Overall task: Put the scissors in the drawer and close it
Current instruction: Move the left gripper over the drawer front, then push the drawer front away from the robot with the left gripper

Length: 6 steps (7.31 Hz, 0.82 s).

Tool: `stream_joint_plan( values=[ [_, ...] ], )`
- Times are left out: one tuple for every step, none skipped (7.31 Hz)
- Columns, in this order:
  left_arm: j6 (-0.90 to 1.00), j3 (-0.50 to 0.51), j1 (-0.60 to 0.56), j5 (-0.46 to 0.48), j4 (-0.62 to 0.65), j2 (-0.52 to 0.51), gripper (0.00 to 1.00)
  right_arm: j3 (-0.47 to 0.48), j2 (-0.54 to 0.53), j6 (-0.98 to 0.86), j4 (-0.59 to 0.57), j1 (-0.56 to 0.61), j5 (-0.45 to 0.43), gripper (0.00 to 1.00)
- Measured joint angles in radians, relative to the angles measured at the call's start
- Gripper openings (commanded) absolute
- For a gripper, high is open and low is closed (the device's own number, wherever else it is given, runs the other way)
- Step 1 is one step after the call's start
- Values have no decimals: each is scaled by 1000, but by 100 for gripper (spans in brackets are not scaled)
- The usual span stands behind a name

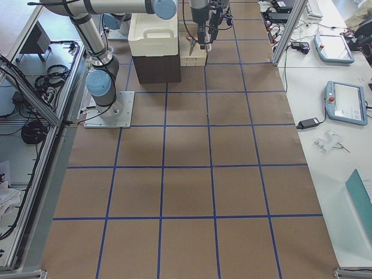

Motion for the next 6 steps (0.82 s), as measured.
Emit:
stream_joint_plan(
  values=[
    [-3, -1, -1, -1, -13, 2, 100, 0, 1, 0, -1, 0, 3, 100],
    [-13, -1, -3, -1, -27, 3, 100, 0, 3, 0, -1, 0, 5, 100],
    [-31, -2, -6, -1, -41, 4, 100, 1, 4, 0, -1, 0, 5, 100],
    [-45, -3, -8, -2, -55, 5, 100, 1, 4, 0, -2, 0, 5, 100],
    [-51, -3, -9, -5, -65, 5, 100, 1, 4, 0, -2, 0, 3, 100],
    [-55, -3, -9, -6, -76, 5, 100, 1, 4, 1, -3, 0, 3, 100]
  ],
)
